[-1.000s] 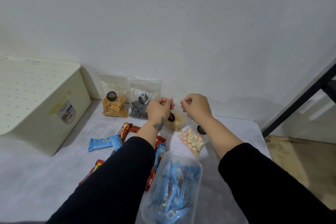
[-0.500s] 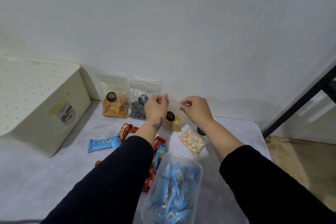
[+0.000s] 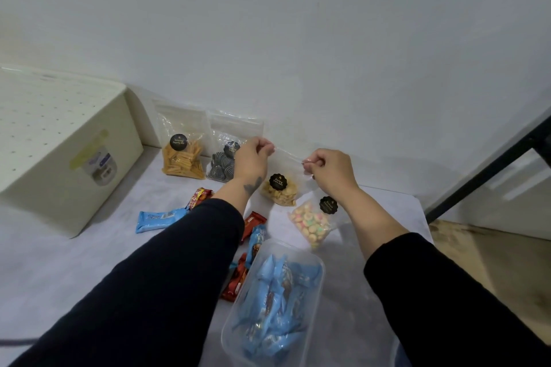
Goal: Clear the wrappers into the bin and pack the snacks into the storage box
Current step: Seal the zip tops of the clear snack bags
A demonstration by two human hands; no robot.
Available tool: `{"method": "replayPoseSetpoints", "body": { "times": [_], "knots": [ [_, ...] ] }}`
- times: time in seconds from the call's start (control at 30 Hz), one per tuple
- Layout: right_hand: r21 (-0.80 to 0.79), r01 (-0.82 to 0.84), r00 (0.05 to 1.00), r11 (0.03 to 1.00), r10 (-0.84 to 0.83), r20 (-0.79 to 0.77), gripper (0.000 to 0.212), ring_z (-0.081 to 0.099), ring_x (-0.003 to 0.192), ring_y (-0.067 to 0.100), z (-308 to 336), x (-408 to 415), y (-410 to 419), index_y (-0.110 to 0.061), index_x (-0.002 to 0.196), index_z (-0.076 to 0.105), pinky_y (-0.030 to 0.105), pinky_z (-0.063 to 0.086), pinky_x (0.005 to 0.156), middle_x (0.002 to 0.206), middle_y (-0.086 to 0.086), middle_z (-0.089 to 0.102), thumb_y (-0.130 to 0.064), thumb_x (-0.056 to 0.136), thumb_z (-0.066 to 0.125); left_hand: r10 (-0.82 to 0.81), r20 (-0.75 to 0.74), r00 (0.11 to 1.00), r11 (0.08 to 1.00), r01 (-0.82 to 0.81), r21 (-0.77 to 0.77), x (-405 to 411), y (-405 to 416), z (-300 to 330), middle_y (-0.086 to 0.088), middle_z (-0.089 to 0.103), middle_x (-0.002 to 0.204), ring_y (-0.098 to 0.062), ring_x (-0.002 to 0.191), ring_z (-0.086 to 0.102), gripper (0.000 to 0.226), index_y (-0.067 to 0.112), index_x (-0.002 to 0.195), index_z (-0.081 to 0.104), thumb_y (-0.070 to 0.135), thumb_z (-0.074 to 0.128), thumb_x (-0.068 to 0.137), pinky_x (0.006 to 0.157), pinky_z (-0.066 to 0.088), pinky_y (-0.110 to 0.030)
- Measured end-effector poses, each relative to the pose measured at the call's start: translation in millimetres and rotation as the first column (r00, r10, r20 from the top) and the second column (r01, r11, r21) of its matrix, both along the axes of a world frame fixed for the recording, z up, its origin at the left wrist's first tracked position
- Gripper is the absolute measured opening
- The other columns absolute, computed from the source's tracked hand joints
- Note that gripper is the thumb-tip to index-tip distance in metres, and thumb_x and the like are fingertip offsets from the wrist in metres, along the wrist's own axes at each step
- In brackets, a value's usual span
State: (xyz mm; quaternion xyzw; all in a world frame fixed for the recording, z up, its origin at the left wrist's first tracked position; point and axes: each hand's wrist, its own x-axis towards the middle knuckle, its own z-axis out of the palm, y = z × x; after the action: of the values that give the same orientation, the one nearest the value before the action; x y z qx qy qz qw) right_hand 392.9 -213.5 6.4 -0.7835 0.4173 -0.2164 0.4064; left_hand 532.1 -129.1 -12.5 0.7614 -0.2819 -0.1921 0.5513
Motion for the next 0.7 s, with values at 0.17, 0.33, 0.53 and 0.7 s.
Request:
{"method": "replayPoseSetpoints", "body": {
  "times": [0.17,0.33,0.53,0.7],
  "knots": [
    [-0.041,-0.056,0.998,0.998,0.054,-0.027,0.009,0.058,0.073,0.009,-0.8,-0.2,-2.2,-0.012,0.090,0.074,0.011,0.044,0.064,0.079,-0.003,0.065,-0.011,0.085,0.066,0.031,-0.039,0.999,0.999,-0.032,-0.017,-0.7,1.3,-0.8,-0.003,0.067,0.091,-0.015,0.089,0.061,0.011,0.011,0.094,0.061,0.014,0.051,0.095,0.082,0.040,-0.023],
    [-0.044,-0.033,0.999,0.998,0.033,-0.005,0.003,0.054,0.065,0.002,-2.4,5.0,-1.7,-0.011,0.081,0.072,0.013,0.041,0.062,0.076,-0.002,0.064,-0.013,0.082,0.071,0.027,-0.046,0.999,0.999,-0.028,-0.024,-1.0,2.0,-0.3,-0.003,0.068,0.089,-0.013,0.086,0.062,0.011,0.009,0.096,0.063,0.013,0.053,0.094,0.082,0.041,-0.023],
    [-0.070,-0.021,0.997,0.997,0.015,-0.081,0.005,0.055,0.073,0.012,-4.5,7.8,-4.6,-0.016,0.079,0.070,0.033,0.050,0.074,0.073,-0.009,0.060,-0.017,0.083,0.067,0.020,-0.041,0.999,0.999,-0.021,-0.032,-2.0,3.5,-1.2,-0.004,0.068,0.089,-0.016,0.088,0.063,0.010,0.013,0.091,0.062,0.014,0.053,0.094,0.082,0.042,-0.024],
    [-0.052,-0.051,0.997,0.997,0.048,-0.055,0.009,0.056,0.076,0.006,0.9,11.0,1.5,-0.019,0.088,0.074,0.026,0.047,0.073,0.084,-0.009,0.065,-0.018,0.082,0.067,-0.016,-0.023,1.000,0.999,0.015,-0.038,-2.7,3.3,0.1,-0.003,0.068,0.086,-0.015,0.086,0.064,0.010,0.011,0.092,0.063,0.012,0.054,0.093,0.084,0.046,-0.026]
  ]
}}
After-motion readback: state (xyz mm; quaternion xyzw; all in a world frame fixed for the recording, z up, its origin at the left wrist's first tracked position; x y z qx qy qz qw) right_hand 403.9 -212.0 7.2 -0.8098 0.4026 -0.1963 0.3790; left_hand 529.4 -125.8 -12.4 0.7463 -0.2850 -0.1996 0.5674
